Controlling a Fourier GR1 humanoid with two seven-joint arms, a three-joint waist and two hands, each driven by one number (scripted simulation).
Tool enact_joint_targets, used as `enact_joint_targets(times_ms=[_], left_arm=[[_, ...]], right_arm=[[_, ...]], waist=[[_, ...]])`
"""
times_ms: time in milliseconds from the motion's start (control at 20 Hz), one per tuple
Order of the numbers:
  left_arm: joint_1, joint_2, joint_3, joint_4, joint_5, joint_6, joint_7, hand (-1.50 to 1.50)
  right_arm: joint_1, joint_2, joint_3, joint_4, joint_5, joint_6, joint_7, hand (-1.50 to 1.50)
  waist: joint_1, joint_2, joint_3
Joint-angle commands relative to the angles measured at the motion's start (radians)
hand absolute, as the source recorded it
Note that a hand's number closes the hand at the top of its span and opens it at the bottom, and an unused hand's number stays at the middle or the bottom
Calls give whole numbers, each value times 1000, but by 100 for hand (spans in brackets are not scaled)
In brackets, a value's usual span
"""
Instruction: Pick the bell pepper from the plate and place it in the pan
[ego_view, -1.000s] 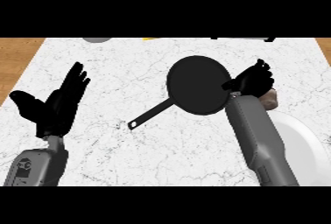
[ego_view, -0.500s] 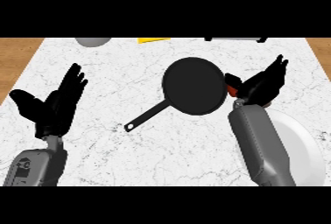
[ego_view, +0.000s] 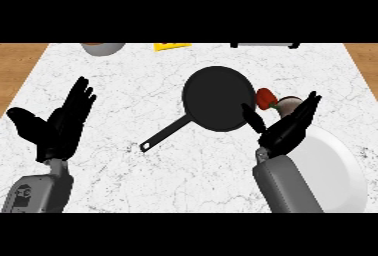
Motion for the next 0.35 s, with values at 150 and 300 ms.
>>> enact_joint_targets(times_ms=[150, 300], left_arm=[[12, 24, 33, -12, 18, -9, 7, 0], [12, 11, 14, -36, 2, 9, 19, 0]], right_arm=[[235, 1, 195, -177, 79, -180, 164, -150], [273, 1, 223, -226, 124, -144, 187, -150]], waist=[[-26, 3, -1], [-27, 5, -1]])
